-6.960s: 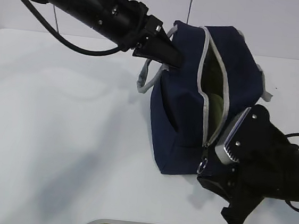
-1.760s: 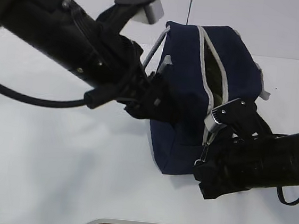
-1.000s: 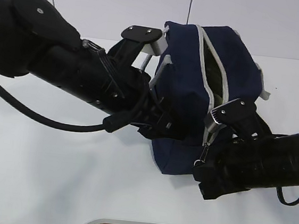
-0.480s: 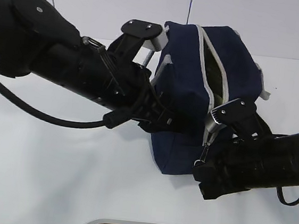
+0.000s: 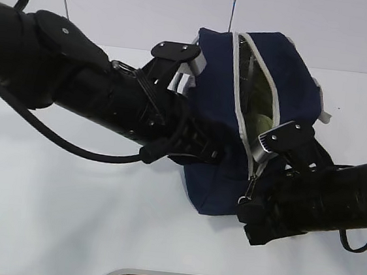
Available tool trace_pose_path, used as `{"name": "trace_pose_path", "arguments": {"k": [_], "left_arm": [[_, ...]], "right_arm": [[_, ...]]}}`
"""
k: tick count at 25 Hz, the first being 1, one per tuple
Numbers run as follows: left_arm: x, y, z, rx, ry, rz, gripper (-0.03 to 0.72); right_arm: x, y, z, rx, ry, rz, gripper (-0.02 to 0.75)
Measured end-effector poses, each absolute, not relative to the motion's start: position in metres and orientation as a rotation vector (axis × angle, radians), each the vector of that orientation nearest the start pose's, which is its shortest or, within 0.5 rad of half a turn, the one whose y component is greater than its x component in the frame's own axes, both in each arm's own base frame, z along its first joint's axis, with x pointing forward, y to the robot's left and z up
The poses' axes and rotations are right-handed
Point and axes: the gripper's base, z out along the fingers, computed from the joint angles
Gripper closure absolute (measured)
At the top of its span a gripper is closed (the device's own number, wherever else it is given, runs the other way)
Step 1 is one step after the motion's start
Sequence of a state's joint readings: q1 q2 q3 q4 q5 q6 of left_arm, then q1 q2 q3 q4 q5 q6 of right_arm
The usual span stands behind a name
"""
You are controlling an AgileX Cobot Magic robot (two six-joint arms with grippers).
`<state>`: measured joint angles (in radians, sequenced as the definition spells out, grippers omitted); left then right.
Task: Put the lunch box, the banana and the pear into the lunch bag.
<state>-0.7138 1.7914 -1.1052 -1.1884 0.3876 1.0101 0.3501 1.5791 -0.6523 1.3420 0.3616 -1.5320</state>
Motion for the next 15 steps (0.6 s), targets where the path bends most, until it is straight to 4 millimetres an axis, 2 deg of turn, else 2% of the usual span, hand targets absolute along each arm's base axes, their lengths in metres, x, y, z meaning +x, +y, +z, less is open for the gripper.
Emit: {"name": "trace_pose_path", "arguments": {"k": [10,15], "left_arm": [[0.2658,-0.2747,0.2111,0.846,2.264,-0.866,0.683],[0.2648,-0.2742,0.2148,0.847,2.255,-0.871,0.693]], "right_arm": [[0.2486,0.1242,0.1649,-0.821,2.344,0.499,0.731],[0.2482,0.1239,0.1649,-0.824,2.349,0.497,0.731]]}}
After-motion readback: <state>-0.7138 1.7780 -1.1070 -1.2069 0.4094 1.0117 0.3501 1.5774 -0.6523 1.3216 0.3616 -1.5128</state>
